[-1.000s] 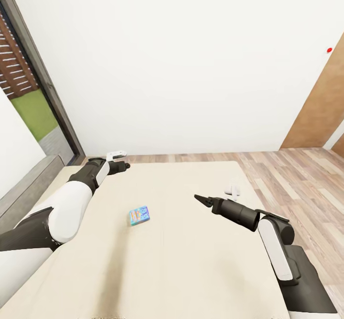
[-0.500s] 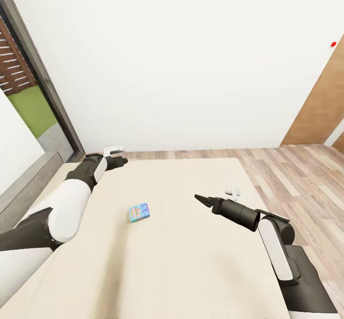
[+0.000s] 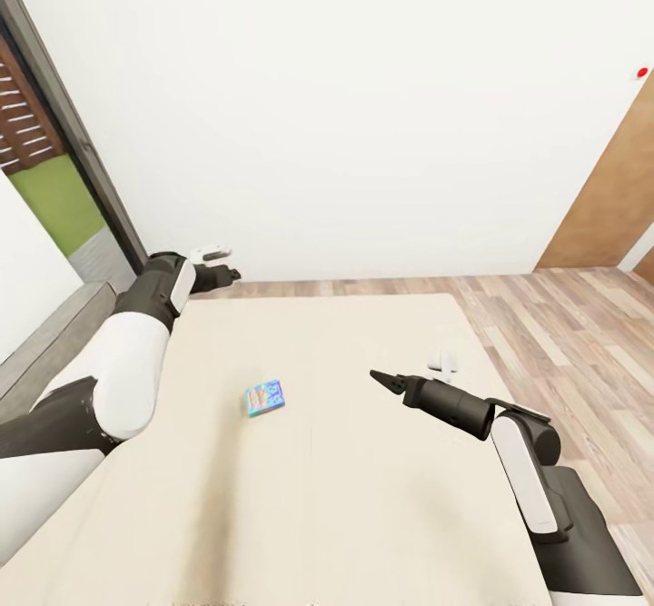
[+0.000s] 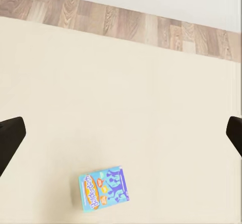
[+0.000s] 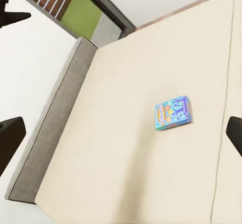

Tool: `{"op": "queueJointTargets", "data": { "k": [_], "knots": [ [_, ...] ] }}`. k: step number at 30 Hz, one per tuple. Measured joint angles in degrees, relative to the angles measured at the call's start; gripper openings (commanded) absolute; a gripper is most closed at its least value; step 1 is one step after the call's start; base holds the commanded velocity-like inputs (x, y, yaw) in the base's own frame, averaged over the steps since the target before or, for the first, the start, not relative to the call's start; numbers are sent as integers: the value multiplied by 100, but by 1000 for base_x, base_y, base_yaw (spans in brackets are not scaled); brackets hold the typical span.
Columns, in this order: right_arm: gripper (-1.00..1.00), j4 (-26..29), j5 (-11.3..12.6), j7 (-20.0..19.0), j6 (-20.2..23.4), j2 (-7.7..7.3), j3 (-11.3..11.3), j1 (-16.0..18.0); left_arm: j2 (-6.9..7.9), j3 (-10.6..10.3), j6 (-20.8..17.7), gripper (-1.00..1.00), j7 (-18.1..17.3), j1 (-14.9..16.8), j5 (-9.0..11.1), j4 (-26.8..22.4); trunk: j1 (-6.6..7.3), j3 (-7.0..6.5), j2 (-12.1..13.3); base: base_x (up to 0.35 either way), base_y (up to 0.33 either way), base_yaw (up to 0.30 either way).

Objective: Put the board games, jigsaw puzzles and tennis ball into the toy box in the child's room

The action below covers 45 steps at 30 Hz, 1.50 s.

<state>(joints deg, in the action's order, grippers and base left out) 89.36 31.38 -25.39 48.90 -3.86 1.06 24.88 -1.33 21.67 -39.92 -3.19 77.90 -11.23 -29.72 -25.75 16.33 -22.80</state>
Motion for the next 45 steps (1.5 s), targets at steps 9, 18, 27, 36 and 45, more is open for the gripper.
{"op": "queueJointTargets", "data": {
  "k": [9, 18, 27, 36, 45],
  "knots": [
    [100, 0, -1, -1, -7, 0, 8, -20, -186, 0, -28, 100, 8, 199, -3, -22, 0, 85, 0, 0, 0, 0],
    [100, 0, 8, -10, 13, -1, 213, -119, -312, 4, 10, 100, 8, 217, -7, -13, 0, 170, 0, 0, 0, 0],
    [100, 0, -2, -33, 26, 0, 276, -128, -364, 7, 24, 100, 8, 218, -6, -8, 0, 255, 0, 0, 0, 0],
    [100, 0, 17, -39, 30, -5, 313, -128, -396, 1, 31, 100, 8, 219, -7, -8, 0, 339, 0, 0, 0, 0],
    [100, 4, 34, -43, 35, -1, 373, -128, -442, 0, 45, 100, 12, 219, -8, -8, 0, 424, 0, 0, 0, 0]
  ]
}}
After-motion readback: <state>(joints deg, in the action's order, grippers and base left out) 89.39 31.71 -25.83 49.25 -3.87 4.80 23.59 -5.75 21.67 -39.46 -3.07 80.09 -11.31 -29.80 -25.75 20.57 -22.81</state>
